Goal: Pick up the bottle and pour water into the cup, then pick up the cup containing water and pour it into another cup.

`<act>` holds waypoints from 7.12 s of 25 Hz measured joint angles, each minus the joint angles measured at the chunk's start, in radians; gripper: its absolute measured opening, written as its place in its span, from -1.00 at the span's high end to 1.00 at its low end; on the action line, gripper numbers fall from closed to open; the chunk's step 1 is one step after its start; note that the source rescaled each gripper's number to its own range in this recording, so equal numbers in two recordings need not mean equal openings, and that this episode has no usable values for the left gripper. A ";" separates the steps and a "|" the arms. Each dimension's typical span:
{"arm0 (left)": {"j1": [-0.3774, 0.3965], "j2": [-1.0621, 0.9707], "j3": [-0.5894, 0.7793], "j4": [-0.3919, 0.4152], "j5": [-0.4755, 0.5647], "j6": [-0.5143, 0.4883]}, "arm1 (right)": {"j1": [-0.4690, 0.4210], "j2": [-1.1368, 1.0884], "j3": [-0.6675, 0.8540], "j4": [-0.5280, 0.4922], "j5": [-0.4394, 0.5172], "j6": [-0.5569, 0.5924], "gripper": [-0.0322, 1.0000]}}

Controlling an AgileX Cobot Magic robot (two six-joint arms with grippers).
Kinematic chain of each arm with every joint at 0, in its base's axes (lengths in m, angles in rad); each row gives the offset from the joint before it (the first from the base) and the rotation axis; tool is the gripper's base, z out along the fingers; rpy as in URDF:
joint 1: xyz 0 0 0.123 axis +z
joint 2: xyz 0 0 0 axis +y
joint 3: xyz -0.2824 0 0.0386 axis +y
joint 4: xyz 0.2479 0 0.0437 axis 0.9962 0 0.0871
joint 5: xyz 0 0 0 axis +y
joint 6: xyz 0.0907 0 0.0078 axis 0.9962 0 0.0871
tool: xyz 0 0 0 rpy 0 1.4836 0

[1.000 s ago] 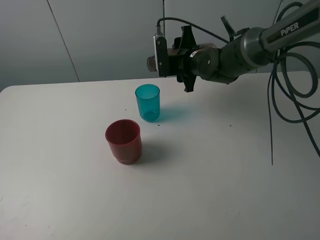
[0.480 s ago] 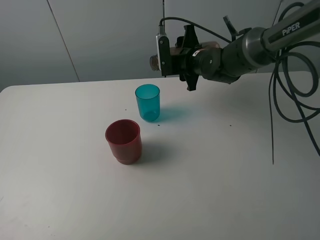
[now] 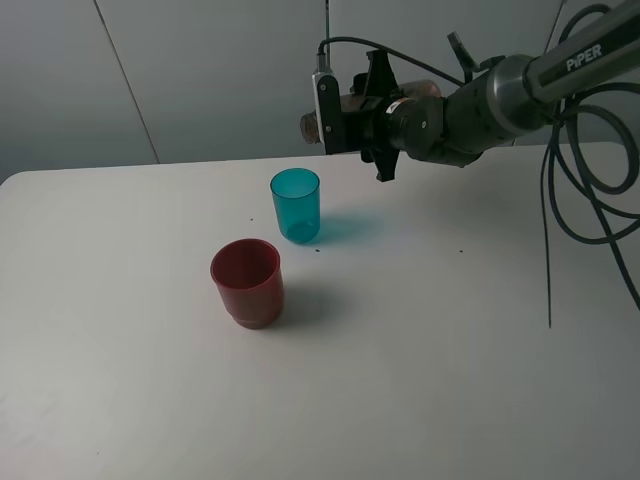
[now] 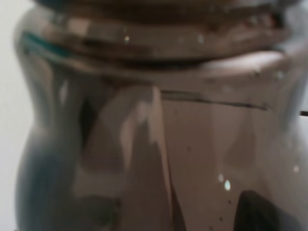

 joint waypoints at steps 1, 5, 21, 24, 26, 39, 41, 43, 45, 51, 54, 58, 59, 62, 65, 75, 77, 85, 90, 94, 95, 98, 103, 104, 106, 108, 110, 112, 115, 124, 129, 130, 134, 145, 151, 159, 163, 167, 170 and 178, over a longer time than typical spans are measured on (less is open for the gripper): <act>0.000 0.000 0.000 0.000 0.000 0.000 | 0.000 0.000 0.000 -0.002 0.000 -0.002 0.93; 0.000 0.000 0.000 0.002 0.000 0.000 | 0.000 0.000 0.000 -0.006 0.003 -0.014 0.93; 0.000 0.000 0.000 0.002 0.000 0.000 | 0.000 0.000 0.000 -0.035 0.009 -0.071 0.93; 0.000 0.000 0.000 0.002 0.000 0.000 | 0.000 0.000 0.000 -0.058 0.009 -0.073 0.93; 0.000 0.000 0.000 0.002 0.000 0.000 | 0.000 0.000 0.000 -0.076 0.009 -0.073 0.93; 0.000 0.000 0.000 0.002 0.000 0.000 | 0.000 0.000 0.000 -0.085 0.010 -0.090 0.93; 0.000 0.000 0.000 0.002 0.000 0.000 | 0.000 0.000 0.000 -0.085 0.008 -0.113 0.93; 0.000 0.000 0.000 0.002 0.000 0.000 | 0.000 0.000 0.000 -0.092 -0.004 -0.128 0.93; 0.000 0.000 0.000 0.002 0.000 0.000 | 0.000 0.000 0.000 -0.111 -0.018 -0.140 0.93; 0.000 0.000 0.000 0.002 0.000 0.000 | 0.000 0.000 0.000 -0.117 -0.038 -0.164 0.93; 0.000 0.000 0.000 0.002 0.000 0.000 | 0.000 0.000 0.000 -0.129 -0.058 -0.175 0.93; 0.000 0.000 0.000 0.002 0.000 0.000 | 0.004 0.000 0.000 -0.137 -0.080 -0.186 0.93; 0.000 0.000 0.000 0.002 0.000 0.000 | 0.004 0.000 0.000 -0.137 -0.081 -0.191 0.93; 0.000 0.000 0.000 0.002 0.000 0.000 | 0.004 0.000 0.000 -0.137 -0.086 -0.202 0.93; 0.000 0.000 0.000 0.002 0.000 0.000 | 0.004 0.000 0.000 -0.137 -0.088 -0.207 0.93; 0.000 0.000 0.000 0.002 0.000 0.000 | 0.007 0.000 0.000 -0.162 -0.137 -0.232 0.93; 0.000 0.000 0.000 0.002 0.000 0.000 | 0.007 0.000 0.000 -0.169 -0.138 -0.232 0.93; 0.000 0.000 0.000 0.002 0.000 0.000 | 0.009 0.000 0.000 -0.193 -0.138 -0.232 0.93; 0.000 0.000 0.000 0.002 0.000 0.000 | 0.009 0.000 0.000 -0.216 -0.138 -0.232 0.93; 0.000 0.000 0.000 0.002 0.000 0.000 | 0.011 0.000 0.000 -0.244 -0.140 -0.232 0.93; 0.000 0.000 0.000 0.002 0.000 0.000 | 0.011 0.000 0.000 -0.252 -0.140 -0.232 0.93; 0.000 0.000 0.000 0.002 0.000 0.000 | 0.011 0.000 0.000 -0.268 -0.144 -0.232 0.93; 0.000 0.000 0.000 0.002 0.000 0.000 | 0.011 0.000 0.000 -0.272 -0.144 -0.232 0.93; 0.000 0.000 0.000 0.002 0.000 0.000 | 0.011 0.000 0.000 -0.275 -0.144 -0.232 0.93; 0.000 0.000 0.000 0.002 0.000 0.000 | 0.011 0.000 0.000 -0.278 -0.144 -0.232 0.93; 0.000 0.000 0.000 0.002 0.000 0.000 | 0.011 0.000 0.000 -0.286 -0.144 -0.232 0.93; 0.000 0.000 0.000 0.002 0.000 0.000 | 0.011 0.000 0.000 -0.285 -0.144 -0.232 0.93; 0.000 0.000 0.000 0.002 0.000 0.000 | 0.011 0.000 0.000 -0.285 -0.144 -0.232 0.93; 0.000 0.000 0.000 0.002 0.000 0.000 | 0.011 0.000 0.000 -0.285 -0.142 -0.232 0.93; 0.000 0.000 0.000 0.002 0.000 -0.002 | 0.011 -0.012 0.000 -0.267 -0.051 0.006 0.93; 0.000 0.000 0.000 0.002 0.000 -0.004 | 0.008 -0.084 0.000 -0.250 0.162 0.383 0.93; 0.000 0.000 0.000 0.002 0.000 -0.004 | 0.000 -0.096 0.000 -0.259 0.196 0.488 0.93; 0.000 0.000 0.000 0.002 0.000 -0.002 | -0.054 -0.130 0.000 -0.376 0.320 0.995 0.93; 0.000 0.000 0.000 0.002 0.000 -0.002 | -0.191 -0.157 0.202 -0.746 -0.037 1.999 0.93; 0.000 0.000 0.000 0.002 0.000 -0.002 | -0.202 -0.157 0.293 -0.598 -0.205 1.938 0.93; 0.000 0.000 0.000 0.002 0.000 -0.002 | -0.206 -0.099 0.298 -0.464 -0.244 1.892 0.93; 0.000 0.000 0.000 0.002 0.000 -0.002 | -0.209 -0.073 0.298 -0.438 -0.244 1.892 0.93; 0.000 0.000 0.000 0.002 0.000 -0.002 | -0.209 -0.070 0.298 -0.438 -0.244 1.895 0.93; 0.000 0.000 0.000 0.002 0.000 -0.002 | -0.209 -0.064 0.298 -0.438 -0.242 1.895 0.93; 0.000 0.000 0.000 0.002 0.000 -0.002 | -0.209 -0.057 0.298 -0.428 -0.207 1.895 0.93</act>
